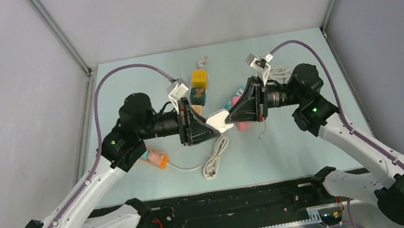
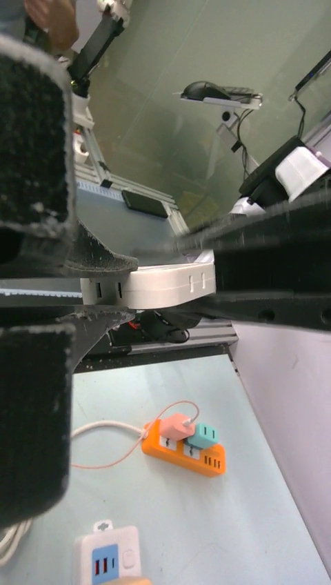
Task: Insert the plug
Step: Adjust the plug.
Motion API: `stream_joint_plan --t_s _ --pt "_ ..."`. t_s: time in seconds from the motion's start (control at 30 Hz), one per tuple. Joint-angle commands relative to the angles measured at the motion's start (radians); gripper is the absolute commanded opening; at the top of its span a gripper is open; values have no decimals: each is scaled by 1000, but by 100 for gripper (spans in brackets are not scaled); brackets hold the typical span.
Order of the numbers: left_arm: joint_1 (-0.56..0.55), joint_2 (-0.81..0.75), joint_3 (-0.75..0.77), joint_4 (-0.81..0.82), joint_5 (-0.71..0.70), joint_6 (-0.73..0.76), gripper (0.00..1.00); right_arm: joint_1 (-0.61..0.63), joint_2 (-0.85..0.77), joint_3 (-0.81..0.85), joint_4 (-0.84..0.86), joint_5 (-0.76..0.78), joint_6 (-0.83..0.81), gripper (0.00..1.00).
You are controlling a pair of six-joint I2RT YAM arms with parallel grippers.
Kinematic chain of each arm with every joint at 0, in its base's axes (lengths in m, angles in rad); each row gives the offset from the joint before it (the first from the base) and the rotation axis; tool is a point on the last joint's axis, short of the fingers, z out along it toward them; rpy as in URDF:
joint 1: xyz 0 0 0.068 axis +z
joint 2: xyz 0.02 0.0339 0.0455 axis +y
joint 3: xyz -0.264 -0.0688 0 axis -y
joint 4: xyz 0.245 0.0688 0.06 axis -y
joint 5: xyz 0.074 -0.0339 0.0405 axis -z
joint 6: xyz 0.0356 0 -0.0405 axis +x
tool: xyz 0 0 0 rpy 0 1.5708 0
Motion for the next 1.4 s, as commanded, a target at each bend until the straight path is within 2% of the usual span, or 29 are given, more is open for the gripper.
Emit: stream_joint_plan --t_s 0.0,0.07,0.17,0.33,0.47,0.6,0.77,0.87,0.97,1.1,1.27,1.37 --pt "-10 -64 -13 38 -41 59 81 22 22 21 79 14 64 0" --pt "-11 -90 -27 37 -93 90 97 25 19 21 84 20 67 0" --pt "-9 -98 -37 39 -191 101 99 25 19 22 107 16 86 0" --pt "0 -92 -60 60 -349 -59 100 24 28 23 140 7 107 0" --pt "11 -33 -91 159 -192 -77 100 22 52 30 132 22 106 0" --pt "13 -57 -133 251 -142 -63 99 27 77 42 114 28 99 0" --pt "16 -77 -119 236 -152 -63 70 28 95 44 115 38 99 0" --pt "22 -69 -118 210 -153 -70 67 28 106 48 122 36 104 0" --pt "27 -72 -128 207 -147 -86 70 25 113 49 116 31 104 0" --pt "29 -69 -128 204 -145 -80 58 25 109 49 107 31 101 0" --pt "29 -56 -123 186 -146 -74 27 20 112 49 102 32 106 0" --pt "29 -54 -123 183 -152 -70 14 20 114 49 94 32 105 0"
